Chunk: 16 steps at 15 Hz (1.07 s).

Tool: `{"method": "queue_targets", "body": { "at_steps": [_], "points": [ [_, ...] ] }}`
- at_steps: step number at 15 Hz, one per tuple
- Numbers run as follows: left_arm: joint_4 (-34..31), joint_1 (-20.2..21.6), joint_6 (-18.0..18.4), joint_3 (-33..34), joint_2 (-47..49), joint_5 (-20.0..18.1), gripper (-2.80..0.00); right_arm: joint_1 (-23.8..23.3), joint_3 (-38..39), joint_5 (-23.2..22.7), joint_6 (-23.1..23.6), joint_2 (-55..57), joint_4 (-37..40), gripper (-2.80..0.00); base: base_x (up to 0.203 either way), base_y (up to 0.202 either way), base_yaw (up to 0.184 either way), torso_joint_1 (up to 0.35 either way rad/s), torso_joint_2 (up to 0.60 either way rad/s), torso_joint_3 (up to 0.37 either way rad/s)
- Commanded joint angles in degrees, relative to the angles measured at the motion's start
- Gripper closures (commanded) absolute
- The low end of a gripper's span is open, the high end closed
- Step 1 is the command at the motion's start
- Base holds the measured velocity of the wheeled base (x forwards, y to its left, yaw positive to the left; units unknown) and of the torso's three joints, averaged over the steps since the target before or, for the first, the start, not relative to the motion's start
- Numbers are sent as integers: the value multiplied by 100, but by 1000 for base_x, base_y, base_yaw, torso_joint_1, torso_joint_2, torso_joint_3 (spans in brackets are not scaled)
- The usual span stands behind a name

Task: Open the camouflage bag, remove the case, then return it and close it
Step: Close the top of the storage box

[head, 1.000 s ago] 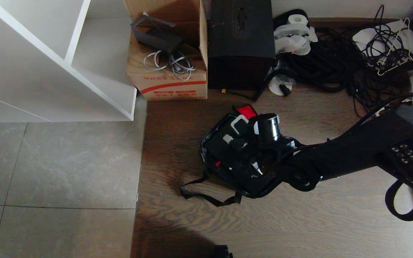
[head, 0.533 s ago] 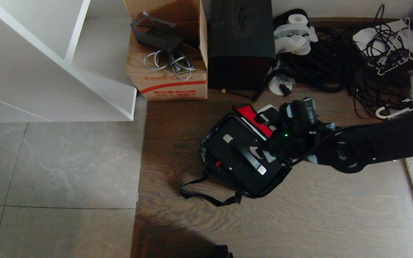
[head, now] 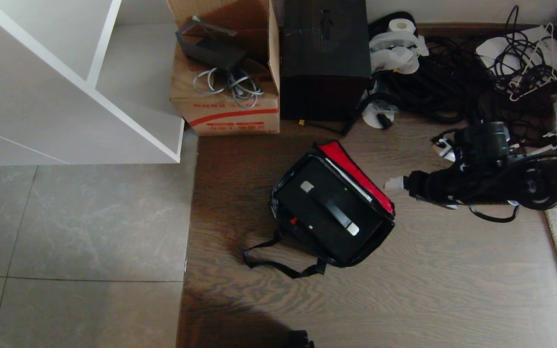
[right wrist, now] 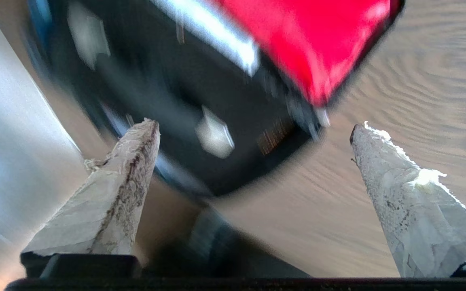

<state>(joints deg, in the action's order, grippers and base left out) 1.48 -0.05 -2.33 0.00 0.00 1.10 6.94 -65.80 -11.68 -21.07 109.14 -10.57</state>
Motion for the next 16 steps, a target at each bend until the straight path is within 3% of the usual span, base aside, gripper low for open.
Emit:
{"method": "queue_targets", "body": {
  "at_steps": [1, 2, 6, 9, 16],
  "points": [
    [2, 1, -4, 48, 0, 5, 0, -104, -430, 16, -757, 821, -187, -280, 0, 0, 0, 0, 0, 0],
    [2, -4, -4, 53, 0, 5, 0, -119, -564, 69, -893, 1038, -245, -280, 0, 0, 0, 0, 0, 0],
    [2, -4, -4, 53, 0, 5, 0, -313, -1116, 272, -2148, 1559, -259, -280, 0, 0, 0, 0, 0, 0],
    [2, -4, -4, 44, 0, 5, 0, -383, -1435, 509, -2737, 1783, -231, -280, 0, 0, 0, 0, 0, 0],
    [2, 3, -4, 48, 0, 5, 0, -383, -1497, 567, -3424, 1979, 2, -280, 0, 0, 0, 0, 0, 0]
  ]
}}
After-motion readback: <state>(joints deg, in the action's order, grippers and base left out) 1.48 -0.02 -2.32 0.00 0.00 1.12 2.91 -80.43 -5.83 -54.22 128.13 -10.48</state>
